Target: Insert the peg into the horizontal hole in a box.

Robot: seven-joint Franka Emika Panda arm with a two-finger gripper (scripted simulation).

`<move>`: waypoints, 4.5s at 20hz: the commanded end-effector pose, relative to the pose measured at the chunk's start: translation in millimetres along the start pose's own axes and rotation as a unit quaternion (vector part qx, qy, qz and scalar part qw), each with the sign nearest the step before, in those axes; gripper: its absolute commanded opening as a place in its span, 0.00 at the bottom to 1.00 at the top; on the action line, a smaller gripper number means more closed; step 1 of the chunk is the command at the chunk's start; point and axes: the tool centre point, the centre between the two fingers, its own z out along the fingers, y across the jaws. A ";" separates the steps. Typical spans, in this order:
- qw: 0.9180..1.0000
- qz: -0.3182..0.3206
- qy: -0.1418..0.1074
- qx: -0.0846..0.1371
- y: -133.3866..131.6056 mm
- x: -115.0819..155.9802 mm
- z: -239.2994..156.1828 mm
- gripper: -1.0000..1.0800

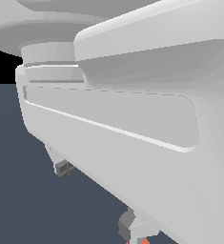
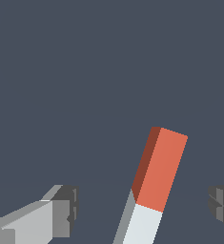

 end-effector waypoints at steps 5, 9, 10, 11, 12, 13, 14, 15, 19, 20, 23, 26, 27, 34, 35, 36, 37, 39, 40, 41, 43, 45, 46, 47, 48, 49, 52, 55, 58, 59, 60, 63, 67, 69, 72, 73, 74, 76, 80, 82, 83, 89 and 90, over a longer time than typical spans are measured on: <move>0.993 0.120 -0.003 0.001 9.7 -72.6 27.0 0.96; 0.988 0.156 -0.004 0.002 8.4 -95.1 35.3 0.96; 0.987 0.160 -0.004 0.002 8.0 -97.6 36.3 0.96; 0.987 0.162 -0.004 0.002 7.7 -98.9 36.9 0.96; 0.987 0.162 -0.004 0.002 7.4 -98.8 36.9 0.96; 0.987 0.162 -0.004 0.002 7.4 -98.5 36.9 0.96; 0.987 0.161 -0.004 0.002 7.7 -98.8 36.7 0.96; 0.987 0.161 -0.004 0.002 7.7 -98.8 37.1 0.96; 0.987 0.161 -0.004 0.002 7.3 -98.9 46.0 0.96; 0.987 0.161 -0.004 0.002 7.1 -98.8 50.1 0.96; 0.987 0.162 -0.004 0.002 6.3 -99.2 66.1 0.96; 0.987 0.162 -0.004 0.002 6.0 -99.2 79.5 0.96; 0.987 0.162 -0.004 0.002 6.1 -99.1 82.5 0.96; 0.987 0.162 -0.004 0.002 6.8 -98.9 87.2 0.00; 0.987 0.162 -0.004 0.002 6.8 -98.9 87.2 0.00; 0.987 0.162 -0.004 0.002 6.8 -98.9 87.2 0.00; 0.987 0.162 -0.004 0.002 6.8 -98.9 87.2 0.00; 0.987 0.162 -0.004 0.002 6.8 -98.9 87.2 0.00; 0.987 0.162 -0.004 0.002 6.8 -98.9 87.2 0.00; 0.987 0.162 -0.004 0.002 6.8 -98.9 87.2 0.00; 0.987 0.162 -0.004 0.002 6.7 -98.7 86.8 0.00; 0.987 0.158 -0.004 0.002 6.4 -94.5 85.7 0.00; 0.988 0.154 -0.004 0.002 6.1 -90.8 84.9 0.00; 0.989 0.150 -0.004 0.002 5.7 -86.0 83.7 0.00; 0.990 0.144 -0.004 0.002 5.1 -80.3 82.3 0.00; 0.990 0.138 -0.004 0.002 4.3 -73.4 80.7 0.00; 0.994 0.112 -0.004 0.002 0.4 -46.1 74.1 0.00; 0.997 0.076 -0.004 0.002 -7.4 -8.8 65.0 0.00; 1.000 0.029 -0.004 0.002 -21.5 38.8 53.2 0.00; 1.000 0.011 -0.004 0.002 -28.2 56.8 48.6 0.00; 1.000 -0.008 -0.004 0.002 -36.1 76.0 43.7 0.00; 0.998 -0.070 -0.004 0.002 -65.9 134.0 28.3 0.00; 0.990 -0.140 -0.004 0.002 -108.2 194.9 10.7 0.00; 0.986 -0.168 -0.004 0.002 -128.1 218.1 3.5 0.00; 0.979 -0.203 -0.003 0.002 -154.2 244.6 -5.2 0.00; 0.977 -0.212 -0.003 0.002 -161.5 251.4 -7.6 0.00; 0.976 -0.220 -0.003 0.003 -168.0 257.2 -9.6 0.00; 0.973 -0.232 -0.003 0.003 -178.2 265.9 -12.7 0.00; 0.970 -0.242 -0.003 0.003 -186.6 272.5 -15.2 0.00; 0.971 -0.239 -0.002 0.003 -184.7 270.7 -14.5 0.00; 0.971 -0.238 -0.002 0.003 -183.4 269.6 -14.1 0.00; 0.971 -0.238 -0.003 0.003 -182.8 268.9 -13.9 0.00; 0.971 -0.238 -0.002 0.002 -182.3 269.3 -15.1 0.00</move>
